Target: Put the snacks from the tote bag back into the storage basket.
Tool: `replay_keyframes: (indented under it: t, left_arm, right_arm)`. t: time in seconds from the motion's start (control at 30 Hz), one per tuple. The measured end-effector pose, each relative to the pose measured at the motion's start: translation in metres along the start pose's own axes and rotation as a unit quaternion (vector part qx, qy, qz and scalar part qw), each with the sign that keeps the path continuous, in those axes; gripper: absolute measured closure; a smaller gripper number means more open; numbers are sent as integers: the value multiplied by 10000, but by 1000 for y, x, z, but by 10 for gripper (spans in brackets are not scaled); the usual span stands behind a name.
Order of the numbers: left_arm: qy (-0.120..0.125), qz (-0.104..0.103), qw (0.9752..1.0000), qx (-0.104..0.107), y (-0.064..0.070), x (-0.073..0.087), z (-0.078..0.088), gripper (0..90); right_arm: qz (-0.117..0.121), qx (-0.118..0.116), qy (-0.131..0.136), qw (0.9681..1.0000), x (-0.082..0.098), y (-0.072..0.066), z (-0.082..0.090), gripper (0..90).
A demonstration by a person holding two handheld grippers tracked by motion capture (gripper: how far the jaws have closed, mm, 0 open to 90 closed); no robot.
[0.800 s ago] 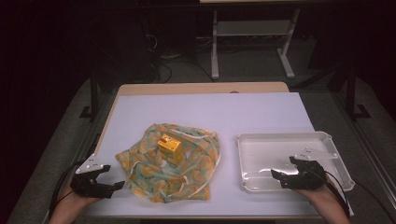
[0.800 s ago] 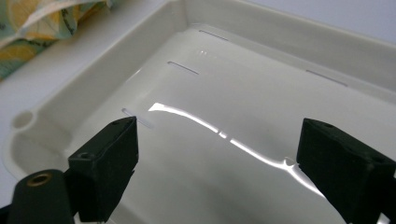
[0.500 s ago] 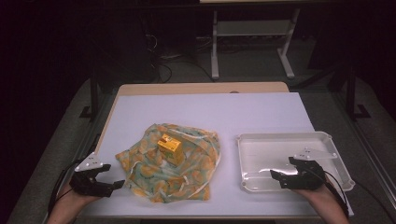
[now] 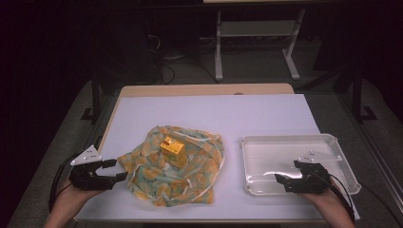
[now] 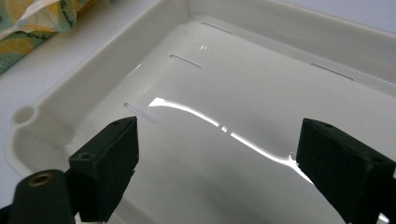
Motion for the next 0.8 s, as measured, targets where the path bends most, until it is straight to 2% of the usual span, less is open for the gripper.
replay_keyframes:
  t: [0.03, 0.17, 0.37, 0.43, 0.53, 0.63, 0.8]
  left_arm:
    - [26, -15, 10000, 18, 1, -4, 0, 374]
    - [68, 40, 9999, 115, 6, -14, -3, 454]
    - [-39, 51, 9998, 205, 9, -23, -11, 603]
    - [-33, 60, 9997, 236, 12, -27, -16, 622]
    - [-65, -7, 9997, 256, 14, -33, -20, 705]
    - [-119, -73, 9995, 278, 18, -39, -26, 750]
    - [-192, -160, 9991, 336, 24, -47, -35, 884]
  right_arm:
    - [28, 38, -33, 10000, 0, -1, 0, 127]
    - [7, 42, -42, 10000, 0, -1, 0, 127]
    - [27, 55, -54, 10000, -1, -1, 0, 127]
    - [25, 39, -40, 10000, -1, 0, 0, 127]
    - [69, 57, -53, 9999, 0, -1, -1, 127]
    - [128, 54, -61, 9999, 0, -1, -2, 127]
    - [119, 78, -80, 9999, 0, -1, -2, 127]
Point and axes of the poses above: each handheld gripper's, and its own axes: z roughly backward along the jaws, x roughly out of its underside, y roughly to its right, the point moved 4 cm from there along -z, roughly forward along the jaws, and after that the axes turned 10 degrees about z, right-handed, at the moved point
